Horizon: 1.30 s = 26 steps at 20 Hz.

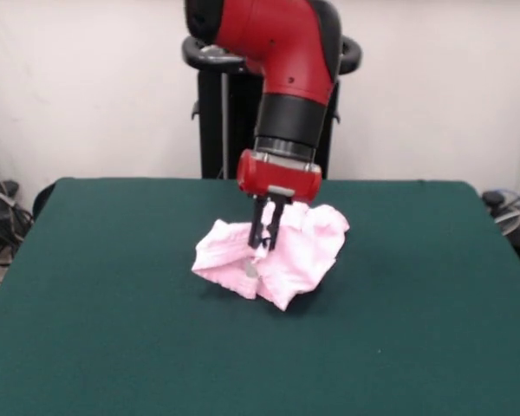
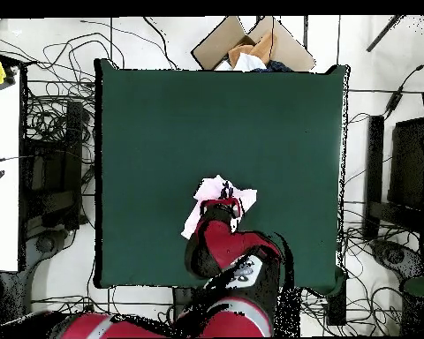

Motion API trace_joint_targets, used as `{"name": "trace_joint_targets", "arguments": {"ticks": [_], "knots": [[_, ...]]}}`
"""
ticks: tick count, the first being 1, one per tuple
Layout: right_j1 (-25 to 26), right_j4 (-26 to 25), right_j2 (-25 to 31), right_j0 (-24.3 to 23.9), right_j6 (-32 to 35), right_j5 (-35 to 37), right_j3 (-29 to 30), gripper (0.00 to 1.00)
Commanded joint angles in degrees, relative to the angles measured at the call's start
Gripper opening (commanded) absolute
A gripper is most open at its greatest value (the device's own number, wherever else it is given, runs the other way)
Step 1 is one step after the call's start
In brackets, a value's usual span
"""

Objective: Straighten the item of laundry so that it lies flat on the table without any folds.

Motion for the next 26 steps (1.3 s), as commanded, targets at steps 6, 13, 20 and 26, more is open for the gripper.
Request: {"name": "trace_joint_targets", "arguments": {"ticks": [6, 13, 20, 26], "knots": [[16.8, 6.9, -2.6, -2.2, 5.5, -15.9, -2.7, 0.00], [16.0, 7.1, -1.2, -1.6, 6.8, -16.5, -1.3, 0.00], [14.2, 6.3, 1.7, -1.1, 8.6, -13.1, -0.3, 0.00], [4.6, 0.4, 3.4, -2.5, 7.4, -1.6, 1.3, 1.00]]}}
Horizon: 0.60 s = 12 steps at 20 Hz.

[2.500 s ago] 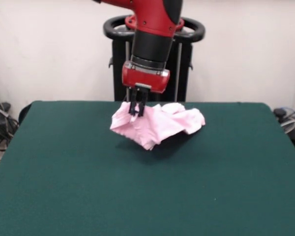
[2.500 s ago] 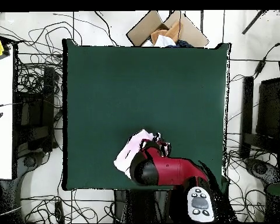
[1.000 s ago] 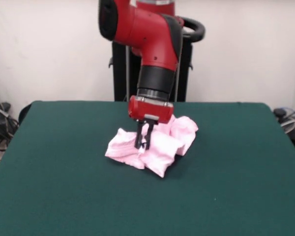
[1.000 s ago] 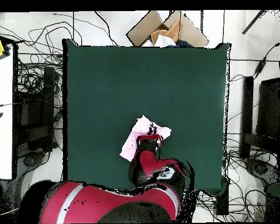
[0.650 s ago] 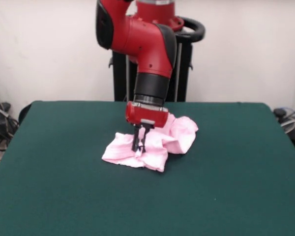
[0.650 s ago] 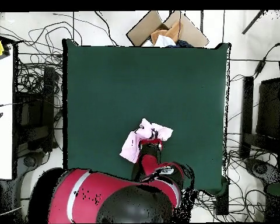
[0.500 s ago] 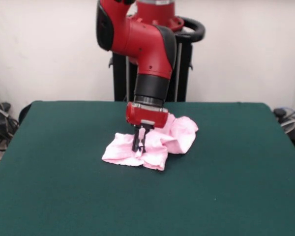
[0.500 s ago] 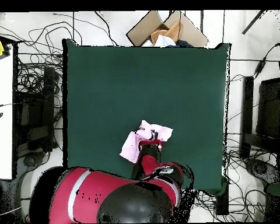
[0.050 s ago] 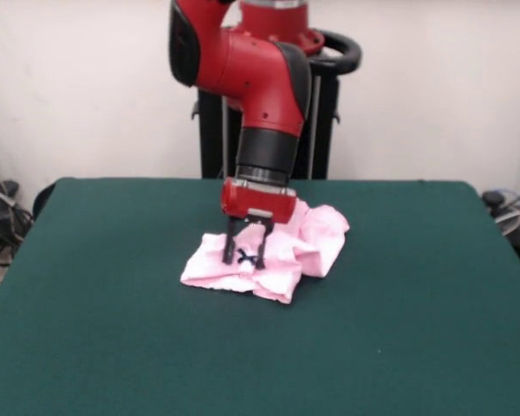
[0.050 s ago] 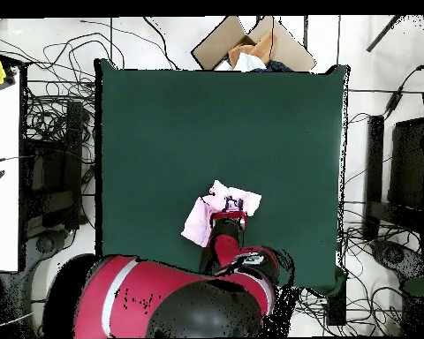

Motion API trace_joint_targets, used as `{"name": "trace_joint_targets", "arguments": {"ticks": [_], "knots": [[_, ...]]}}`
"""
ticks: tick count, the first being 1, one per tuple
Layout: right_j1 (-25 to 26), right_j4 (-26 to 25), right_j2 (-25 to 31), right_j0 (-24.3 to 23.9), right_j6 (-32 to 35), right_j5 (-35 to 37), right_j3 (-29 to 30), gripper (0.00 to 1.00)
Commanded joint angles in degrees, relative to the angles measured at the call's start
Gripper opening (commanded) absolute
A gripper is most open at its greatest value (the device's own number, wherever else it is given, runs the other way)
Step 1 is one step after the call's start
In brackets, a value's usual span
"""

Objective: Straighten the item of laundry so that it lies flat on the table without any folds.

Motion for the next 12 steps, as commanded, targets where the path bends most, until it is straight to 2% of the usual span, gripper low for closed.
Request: {"name": "trace_joint_targets", "arguments": {"ticks": [1, 4, 7, 9, 12], "knots": [[-10.5, -1.6, 5.9, 0.2, 7.2, 15.2, 2.0, 1.00], [-18.5, 0.7, 2.7, 3.1, 6.6, 20.7, 4.9, 1.00], [-24.8, 1.5, 1.7, 4.4, 5.3, 28.9, 6.2, 1.00], [-27.6, 1.9, 1.1, 5.3, 4.7, 33.5, 6.6, 1.00], [-29.2, 2.7, 0.2, 7.1, 6.0, 36.9, 7.4, 1.00]]}}
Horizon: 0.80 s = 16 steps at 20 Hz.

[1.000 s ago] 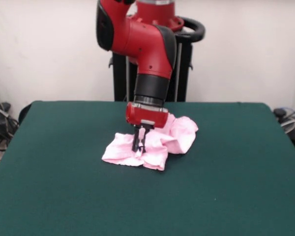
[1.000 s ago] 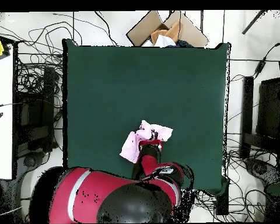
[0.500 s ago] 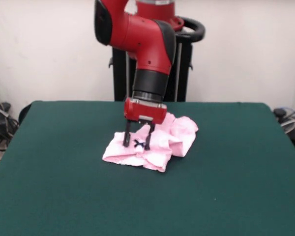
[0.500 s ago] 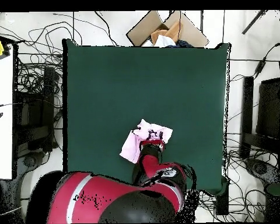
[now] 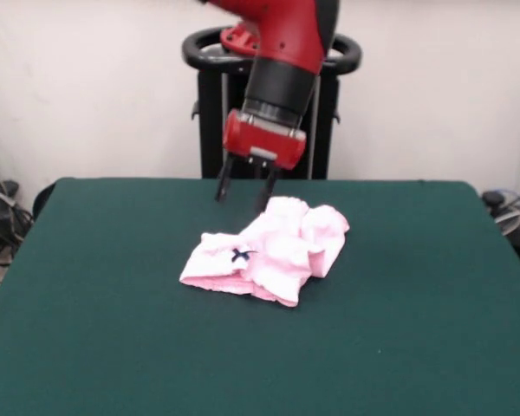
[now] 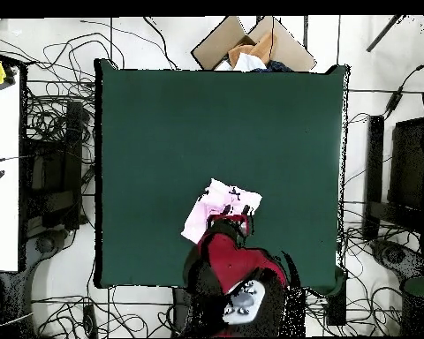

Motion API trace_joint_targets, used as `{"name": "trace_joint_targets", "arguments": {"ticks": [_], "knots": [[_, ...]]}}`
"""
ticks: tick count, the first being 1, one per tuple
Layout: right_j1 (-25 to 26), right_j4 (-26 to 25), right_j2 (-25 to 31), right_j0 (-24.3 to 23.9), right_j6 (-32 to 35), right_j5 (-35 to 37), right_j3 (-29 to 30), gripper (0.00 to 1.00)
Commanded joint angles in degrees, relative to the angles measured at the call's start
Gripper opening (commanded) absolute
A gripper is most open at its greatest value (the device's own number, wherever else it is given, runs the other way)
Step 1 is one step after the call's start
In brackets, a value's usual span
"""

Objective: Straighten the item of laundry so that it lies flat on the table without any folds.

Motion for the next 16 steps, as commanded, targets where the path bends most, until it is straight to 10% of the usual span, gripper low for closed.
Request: {"name": "trace_joint_targets", "arguments": {"ticks": [1, 16], "knots": [[-9.7, 3.8, 0.2, 3.8, 7.0, 12.0, 3.3, 1.00], [9.5, 2.5, 14.6, -3.1, 14.1, -7.5, 9.8, 1.00]]}}
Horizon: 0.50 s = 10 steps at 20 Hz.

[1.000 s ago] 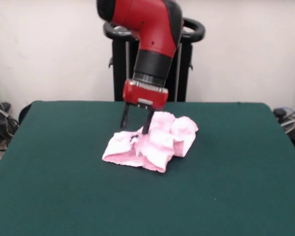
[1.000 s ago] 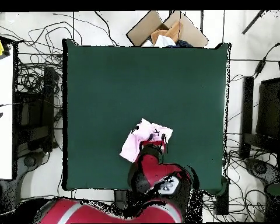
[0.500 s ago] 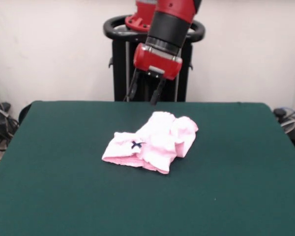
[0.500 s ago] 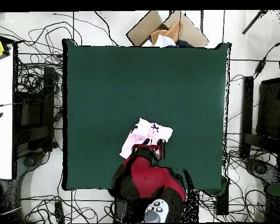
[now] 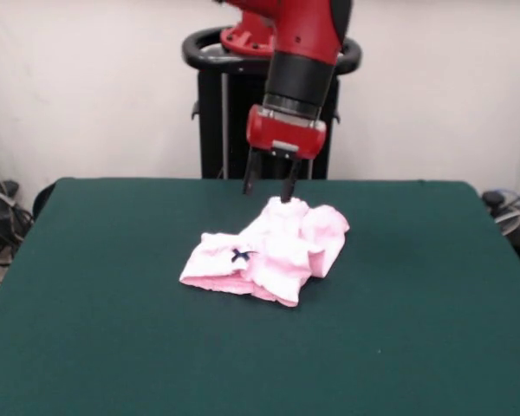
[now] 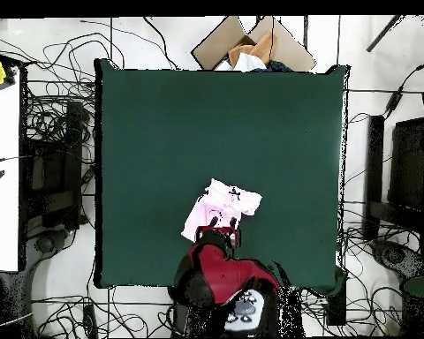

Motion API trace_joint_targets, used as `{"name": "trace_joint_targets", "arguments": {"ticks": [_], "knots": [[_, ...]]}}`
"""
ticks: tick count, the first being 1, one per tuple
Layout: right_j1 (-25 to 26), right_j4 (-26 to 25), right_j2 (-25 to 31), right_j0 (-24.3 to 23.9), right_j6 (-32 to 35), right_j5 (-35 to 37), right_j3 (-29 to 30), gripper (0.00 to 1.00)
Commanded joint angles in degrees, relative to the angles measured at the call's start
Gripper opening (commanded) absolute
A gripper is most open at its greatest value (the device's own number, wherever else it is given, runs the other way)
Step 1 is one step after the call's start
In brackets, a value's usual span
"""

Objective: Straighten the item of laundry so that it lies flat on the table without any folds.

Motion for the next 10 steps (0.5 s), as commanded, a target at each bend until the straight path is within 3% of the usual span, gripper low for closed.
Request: {"name": "trace_joint_targets", "arguments": {"ticks": [1, 10], "knots": [[11.5, 2.0, 9.9, -0.7, 14.2, -6.3, 3.8, 1.00], [18.0, 3.8, 9.2, 1.5, 12.6, -11.7, 4.0, 1.00]]}}
